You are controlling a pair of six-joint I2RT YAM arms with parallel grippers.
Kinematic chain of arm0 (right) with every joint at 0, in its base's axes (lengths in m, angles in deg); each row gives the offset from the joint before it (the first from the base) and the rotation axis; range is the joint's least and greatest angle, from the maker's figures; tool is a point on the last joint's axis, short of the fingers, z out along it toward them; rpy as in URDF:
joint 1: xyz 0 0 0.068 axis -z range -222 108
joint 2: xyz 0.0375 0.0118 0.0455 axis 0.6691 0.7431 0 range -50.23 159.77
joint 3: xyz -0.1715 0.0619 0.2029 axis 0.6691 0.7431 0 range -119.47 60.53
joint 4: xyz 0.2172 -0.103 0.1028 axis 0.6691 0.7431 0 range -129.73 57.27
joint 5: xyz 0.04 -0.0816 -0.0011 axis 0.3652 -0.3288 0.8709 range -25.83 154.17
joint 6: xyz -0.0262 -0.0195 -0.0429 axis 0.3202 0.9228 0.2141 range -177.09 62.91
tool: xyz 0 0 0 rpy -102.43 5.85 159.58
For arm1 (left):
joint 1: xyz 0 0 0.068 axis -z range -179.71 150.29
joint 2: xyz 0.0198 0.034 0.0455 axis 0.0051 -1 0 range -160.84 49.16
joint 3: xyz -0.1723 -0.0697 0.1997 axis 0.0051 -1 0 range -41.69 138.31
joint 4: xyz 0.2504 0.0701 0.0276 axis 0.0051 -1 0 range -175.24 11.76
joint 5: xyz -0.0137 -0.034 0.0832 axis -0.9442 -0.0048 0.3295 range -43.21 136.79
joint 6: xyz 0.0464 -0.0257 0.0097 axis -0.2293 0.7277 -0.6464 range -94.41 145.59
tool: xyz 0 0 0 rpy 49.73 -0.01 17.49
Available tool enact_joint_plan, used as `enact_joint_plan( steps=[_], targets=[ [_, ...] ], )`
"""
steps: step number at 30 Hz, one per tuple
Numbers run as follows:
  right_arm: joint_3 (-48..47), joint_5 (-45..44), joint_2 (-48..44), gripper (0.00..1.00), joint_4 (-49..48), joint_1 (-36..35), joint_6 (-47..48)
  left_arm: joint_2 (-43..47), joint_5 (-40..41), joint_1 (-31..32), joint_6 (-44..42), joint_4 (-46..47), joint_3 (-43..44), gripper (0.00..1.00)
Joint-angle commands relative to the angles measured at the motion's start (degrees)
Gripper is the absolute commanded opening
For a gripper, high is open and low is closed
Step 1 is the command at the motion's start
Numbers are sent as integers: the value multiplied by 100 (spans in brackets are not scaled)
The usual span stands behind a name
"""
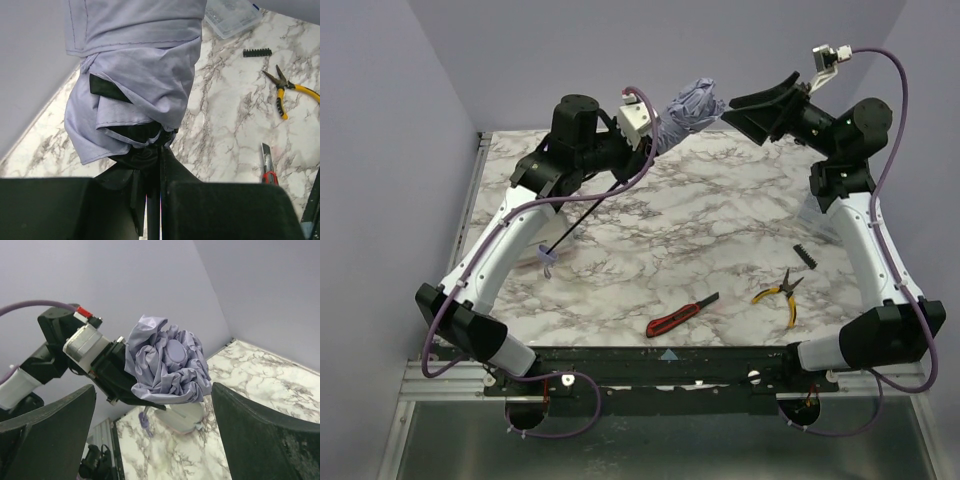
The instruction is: Open the umbrella
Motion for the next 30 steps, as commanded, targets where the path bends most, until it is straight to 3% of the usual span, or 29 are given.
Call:
enact_joint_plan(
  steps=[1, 5, 9, 12, 16, 19, 22, 24, 26, 30],
  targets=[
    [-283, 362, -278, 100, 1041, 61, 971, 421, 522, 123, -1018, 195, 238, 0],
    [-790, 235, -157, 100, 1516, 444, 1075, 736, 1389, 210, -2383, 670, -184, 0],
    [-1917, 1001, 728, 100, 1526, 1426, 158, 1433, 1815, 227, -4306, 2022, -1507, 0],
    [-2468, 1633, 1126, 99, 1797, 1447, 4, 1901, 1844, 297, -5737, 2913, -2461, 0],
    [-2062, 1991, 1009, 96, 2141, 1211, 268, 2313, 1620, 363, -7448, 4082, -3529, 0],
    [-1997, 2024, 818, 90, 3624, 813, 1711, 2477, 1432, 369, -8318, 4322, -4024, 0],
    [-2583, 1602, 920, 85, 6252, 179, 3929, 2657, 1144, 374, -8633, 4027, -4236, 0],
    [-2960, 1272, 1074, 80, 7473, -275, 5212, 2720, 1009, 381, -8838, 3944, -4411, 0],
    [-3006, 933, 1070, 76, 8005, -684, 5894, 2740, 974, 398, -9004, 3948, -4563, 0],
    [-2627, 421, 865, 66, 8087, -1337, 6438, 2750, 978, 485, -9017, 3727, -4532, 0]
  ],
)
